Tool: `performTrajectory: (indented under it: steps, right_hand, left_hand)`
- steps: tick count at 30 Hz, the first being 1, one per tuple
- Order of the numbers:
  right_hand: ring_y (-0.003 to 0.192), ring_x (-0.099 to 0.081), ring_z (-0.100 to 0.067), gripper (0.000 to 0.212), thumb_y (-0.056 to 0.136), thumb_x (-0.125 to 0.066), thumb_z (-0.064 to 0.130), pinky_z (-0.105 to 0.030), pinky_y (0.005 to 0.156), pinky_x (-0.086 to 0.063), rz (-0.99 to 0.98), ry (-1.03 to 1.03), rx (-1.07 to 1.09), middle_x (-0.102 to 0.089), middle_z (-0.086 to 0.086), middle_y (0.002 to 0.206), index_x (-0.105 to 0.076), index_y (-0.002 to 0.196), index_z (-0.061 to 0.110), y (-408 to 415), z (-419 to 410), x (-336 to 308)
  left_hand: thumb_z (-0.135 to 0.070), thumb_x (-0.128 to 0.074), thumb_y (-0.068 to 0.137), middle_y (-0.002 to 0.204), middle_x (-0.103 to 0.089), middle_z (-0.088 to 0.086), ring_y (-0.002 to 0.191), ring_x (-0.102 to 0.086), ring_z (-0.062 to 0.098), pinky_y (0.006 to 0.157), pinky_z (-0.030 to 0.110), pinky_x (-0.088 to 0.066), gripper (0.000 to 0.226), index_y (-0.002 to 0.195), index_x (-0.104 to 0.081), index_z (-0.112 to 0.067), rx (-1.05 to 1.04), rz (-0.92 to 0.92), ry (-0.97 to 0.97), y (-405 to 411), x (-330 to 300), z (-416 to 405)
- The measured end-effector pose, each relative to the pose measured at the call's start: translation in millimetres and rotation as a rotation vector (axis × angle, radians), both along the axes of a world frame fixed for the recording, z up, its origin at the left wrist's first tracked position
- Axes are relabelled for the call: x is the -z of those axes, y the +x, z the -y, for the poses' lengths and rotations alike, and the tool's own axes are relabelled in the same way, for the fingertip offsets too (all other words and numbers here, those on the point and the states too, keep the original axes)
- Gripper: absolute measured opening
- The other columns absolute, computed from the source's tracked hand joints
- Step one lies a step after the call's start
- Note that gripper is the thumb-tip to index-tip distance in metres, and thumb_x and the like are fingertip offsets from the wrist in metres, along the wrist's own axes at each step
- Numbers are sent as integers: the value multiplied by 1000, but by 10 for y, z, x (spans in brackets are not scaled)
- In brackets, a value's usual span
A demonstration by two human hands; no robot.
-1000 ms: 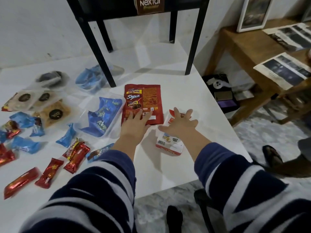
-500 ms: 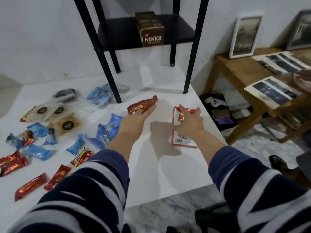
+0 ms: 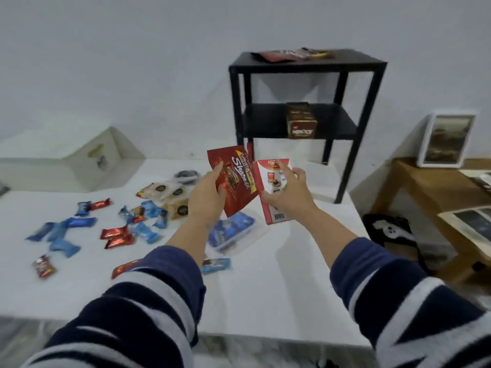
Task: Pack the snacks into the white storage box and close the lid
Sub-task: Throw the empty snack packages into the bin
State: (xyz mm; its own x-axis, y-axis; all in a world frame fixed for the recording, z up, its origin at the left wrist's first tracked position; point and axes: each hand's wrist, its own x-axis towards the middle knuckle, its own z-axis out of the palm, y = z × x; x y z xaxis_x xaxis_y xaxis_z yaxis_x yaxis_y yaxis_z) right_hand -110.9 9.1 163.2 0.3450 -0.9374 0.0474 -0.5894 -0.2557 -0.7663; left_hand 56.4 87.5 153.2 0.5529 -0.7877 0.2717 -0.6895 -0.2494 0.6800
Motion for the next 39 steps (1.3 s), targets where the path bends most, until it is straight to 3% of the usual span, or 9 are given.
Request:
performTrajectory:
  steps: [5,8,12,17,21,27,33,39]
  right_hand:
    - [121,-51,-26,92,76,-71,42,-42,104,-45,14,-43,-253,-32,-6,138,-16,150,39,831,-426,-202]
    - [119,-50,-26,92,76,-71,41,-41,104,-44,-6,-70,-391,-36,-6,131,-15,150,41,1380,-816,-292]
    - [123,-46,-26,93,75,-70,44,-42,102,-44,-18,-91,-544,-36,-7,134,-14,150,42,2151,-1493,-307]
    - [127,-42,-26,94,74,-69,45,-45,103,-43,-32,-71,-723,-30,-5,139,-13,150,42,3092,-2557,-233]
    - [122,-45,-25,92,75,-69,41,-41,100,-46,-61,-89,-853,-33,-5,134,-15,150,41,3811,-3459,-127]
    - [119,-47,-27,93,71,-69,46,-45,103,-44,-127,-52,-1006,-35,-6,131,-18,148,43,4602,-4696,155]
    - [126,-44,-26,89,76,-71,38,-40,107,-41,-203,-32,-1196,-32,-7,139,-20,149,38,5321,-5570,442]
    - [117,-50,-30,91,73,-71,44,-44,97,-49,-364,-4,-1363,-35,-7,133,-20,148,40,6327,-6359,1005]
  left_hand:
    - [-8,-56,94,133,-56,-3,107,-60,16,90,31,-54,59,143,-39,-36,-194,-121,-71,603,-221,-724]
    - [-5,-57,93,135,-57,-3,105,-64,20,81,26,-56,60,142,-42,-37,-314,-126,-112,1053,-278,-1295]
    - [-4,-54,93,128,-59,-3,100,-61,18,65,14,-46,59,141,-44,-37,-520,-149,-116,1658,-290,-2224]
    - [-5,-58,91,135,-56,-2,106,-58,16,82,29,-50,61,140,-43,-38,-710,-116,-78,2385,-213,-3547]
    - [-6,-59,90,132,-57,-1,105,-61,21,82,35,-55,62,140,-42,-40,-837,-119,-49,2870,-88,-4598]
    - [-10,-60,91,130,-59,2,103,-62,23,82,33,-52,61,143,-39,-37,-1009,-105,62,3348,164,-5950]
    - [-9,-61,91,137,-54,2,117,-57,23,88,28,-45,62,143,-40,-34,-1186,-176,71,3714,560,-6919]
    - [-9,-60,90,141,-51,3,119,-56,25,97,34,-49,64,145,-36,-33,-1336,-321,115,4294,1171,-7716]
